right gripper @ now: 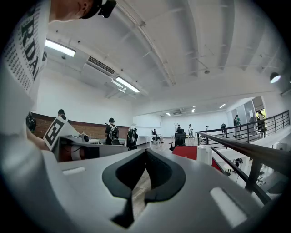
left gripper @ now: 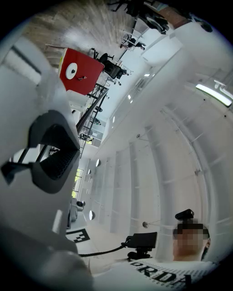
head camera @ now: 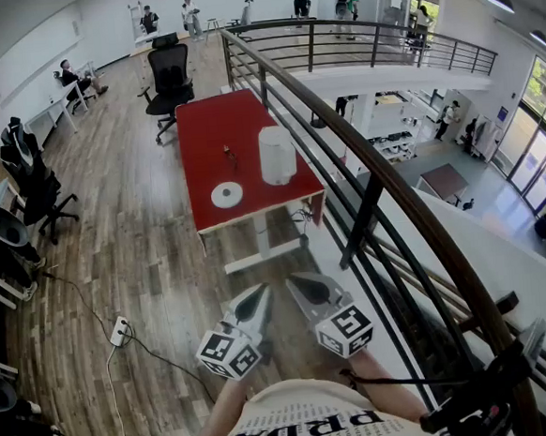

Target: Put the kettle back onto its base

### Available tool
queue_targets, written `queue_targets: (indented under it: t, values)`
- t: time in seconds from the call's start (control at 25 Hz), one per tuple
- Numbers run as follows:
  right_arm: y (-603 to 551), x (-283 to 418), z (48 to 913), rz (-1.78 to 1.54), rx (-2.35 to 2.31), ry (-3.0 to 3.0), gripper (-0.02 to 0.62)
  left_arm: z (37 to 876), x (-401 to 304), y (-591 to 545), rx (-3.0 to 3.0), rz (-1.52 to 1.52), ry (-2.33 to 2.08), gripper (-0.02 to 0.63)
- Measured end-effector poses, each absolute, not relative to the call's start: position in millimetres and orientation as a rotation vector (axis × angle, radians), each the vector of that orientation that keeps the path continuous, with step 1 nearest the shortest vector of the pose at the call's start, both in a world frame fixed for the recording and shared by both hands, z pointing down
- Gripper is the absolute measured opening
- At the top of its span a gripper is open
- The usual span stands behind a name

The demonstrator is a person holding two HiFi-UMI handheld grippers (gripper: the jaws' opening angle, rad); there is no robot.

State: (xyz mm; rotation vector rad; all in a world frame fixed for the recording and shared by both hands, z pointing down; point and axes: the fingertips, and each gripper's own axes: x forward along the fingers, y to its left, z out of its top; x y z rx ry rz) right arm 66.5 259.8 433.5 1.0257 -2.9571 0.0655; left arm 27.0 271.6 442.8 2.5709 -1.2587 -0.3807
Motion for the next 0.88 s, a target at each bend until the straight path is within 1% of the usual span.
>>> queue_targets:
  t: [0.88]
  values:
    - [260.1,70.3,435.9,0.02,0.988,-2.962,0.009,450.2,32.6,267.8,2.57,-0.37,-1.256,0.003]
